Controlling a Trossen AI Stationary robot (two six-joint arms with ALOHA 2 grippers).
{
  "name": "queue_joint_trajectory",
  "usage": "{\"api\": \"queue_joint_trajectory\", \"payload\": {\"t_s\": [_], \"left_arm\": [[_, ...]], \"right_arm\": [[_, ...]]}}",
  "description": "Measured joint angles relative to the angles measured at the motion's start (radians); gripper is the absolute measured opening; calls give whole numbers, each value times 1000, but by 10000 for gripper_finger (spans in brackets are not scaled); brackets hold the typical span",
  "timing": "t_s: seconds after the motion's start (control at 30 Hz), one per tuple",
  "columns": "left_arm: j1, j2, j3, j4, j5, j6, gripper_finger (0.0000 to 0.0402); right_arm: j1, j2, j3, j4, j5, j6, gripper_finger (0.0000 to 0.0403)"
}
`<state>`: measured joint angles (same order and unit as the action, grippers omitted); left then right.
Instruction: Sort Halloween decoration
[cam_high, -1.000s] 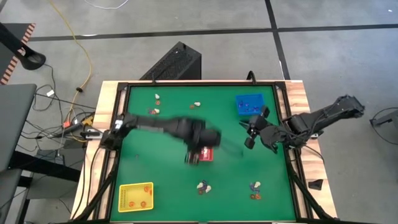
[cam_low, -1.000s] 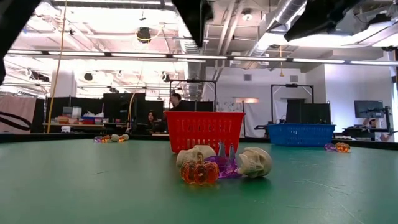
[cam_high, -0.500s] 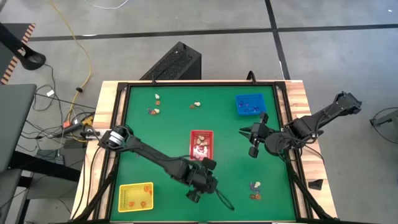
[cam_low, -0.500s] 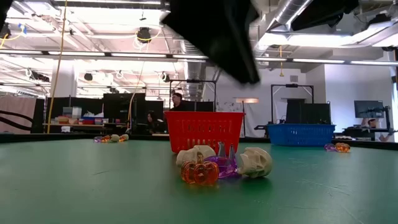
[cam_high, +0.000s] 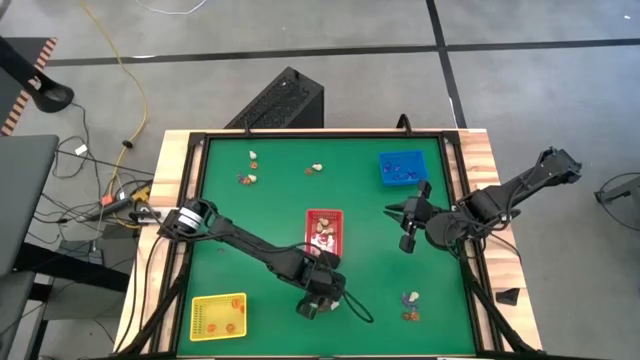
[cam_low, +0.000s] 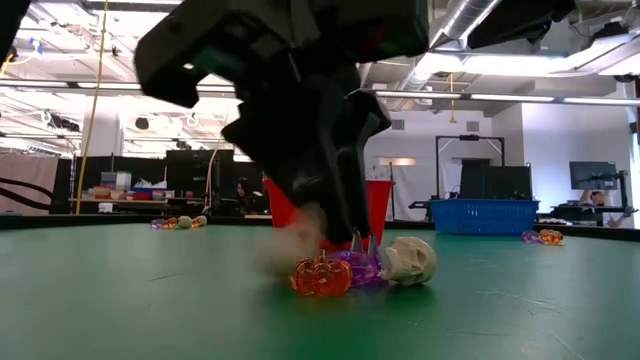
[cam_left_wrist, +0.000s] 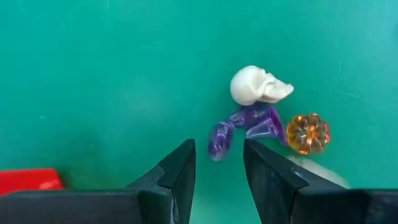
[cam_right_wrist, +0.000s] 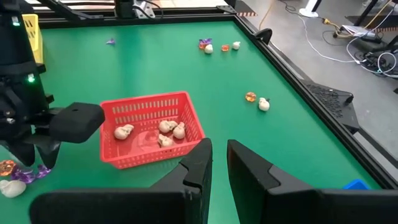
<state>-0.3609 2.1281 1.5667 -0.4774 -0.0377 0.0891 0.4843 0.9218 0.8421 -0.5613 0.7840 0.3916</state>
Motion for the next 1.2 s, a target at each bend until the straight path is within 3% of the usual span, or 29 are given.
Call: {"api": "queue_joint_trajectory", "payload": {"t_s": [1.2], "left_arm": [[0,0,-4,22,25,-20,125]], "right_arm": [[-48,0,0,2,0,-33,81]]}}
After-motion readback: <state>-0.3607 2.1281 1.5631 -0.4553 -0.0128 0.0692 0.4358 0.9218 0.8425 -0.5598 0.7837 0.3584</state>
